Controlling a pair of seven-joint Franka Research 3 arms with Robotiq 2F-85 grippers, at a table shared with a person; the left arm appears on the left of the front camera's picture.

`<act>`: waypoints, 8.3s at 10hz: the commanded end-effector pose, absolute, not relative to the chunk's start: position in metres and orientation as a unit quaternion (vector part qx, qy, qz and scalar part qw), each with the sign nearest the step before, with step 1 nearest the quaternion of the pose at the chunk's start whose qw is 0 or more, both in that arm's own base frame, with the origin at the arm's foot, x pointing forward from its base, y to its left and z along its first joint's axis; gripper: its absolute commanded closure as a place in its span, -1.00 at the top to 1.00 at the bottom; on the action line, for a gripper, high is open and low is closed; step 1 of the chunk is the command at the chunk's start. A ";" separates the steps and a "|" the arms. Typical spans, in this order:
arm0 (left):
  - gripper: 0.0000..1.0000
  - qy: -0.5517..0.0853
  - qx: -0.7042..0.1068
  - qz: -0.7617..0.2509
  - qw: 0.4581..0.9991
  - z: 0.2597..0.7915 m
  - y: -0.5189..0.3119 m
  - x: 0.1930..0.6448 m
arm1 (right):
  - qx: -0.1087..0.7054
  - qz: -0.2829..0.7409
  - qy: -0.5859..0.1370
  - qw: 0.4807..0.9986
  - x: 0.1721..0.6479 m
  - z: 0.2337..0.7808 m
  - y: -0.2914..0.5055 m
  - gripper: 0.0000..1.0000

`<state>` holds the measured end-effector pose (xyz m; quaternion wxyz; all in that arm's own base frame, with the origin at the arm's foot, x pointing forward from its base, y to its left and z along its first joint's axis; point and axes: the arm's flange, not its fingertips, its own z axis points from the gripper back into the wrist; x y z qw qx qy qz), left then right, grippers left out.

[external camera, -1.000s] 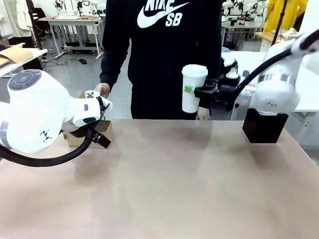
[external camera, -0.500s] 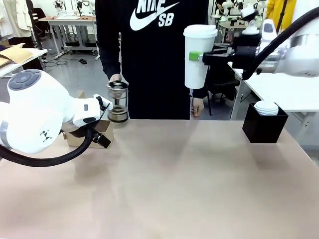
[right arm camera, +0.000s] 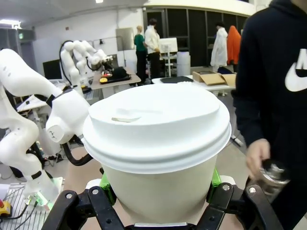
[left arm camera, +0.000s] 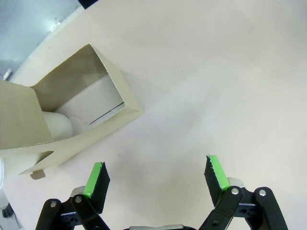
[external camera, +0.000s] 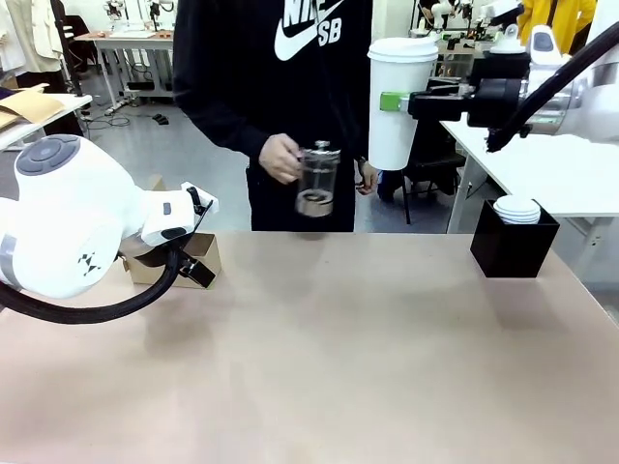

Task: Pour a drink into a cup and package it in a carrier.
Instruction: Position the Cup Carrier in the center of the table.

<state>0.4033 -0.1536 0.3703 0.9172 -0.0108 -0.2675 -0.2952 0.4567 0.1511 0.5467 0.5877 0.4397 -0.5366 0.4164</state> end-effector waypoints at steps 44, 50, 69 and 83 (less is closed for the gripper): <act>-0.67 -0.110 0.004 -0.042 0.993 0.511 -0.099 0.565 | 0.431 0.417 -0.542 0.588 0.458 0.551 0.155 0.61; -1.00 -0.103 -0.005 -0.041 0.994 0.503 -0.101 0.562 | 0.431 0.417 -0.542 0.588 0.458 0.551 0.155 0.61; -0.96 -0.099 -0.048 0.020 0.994 0.525 -0.344 0.369 | 0.431 0.417 -0.542 0.588 0.458 0.551 0.155 0.61; -0.96 -0.082 -0.029 0.009 0.996 0.500 -0.368 0.372 | 0.431 0.417 -0.542 0.588 0.458 0.551 0.155 0.61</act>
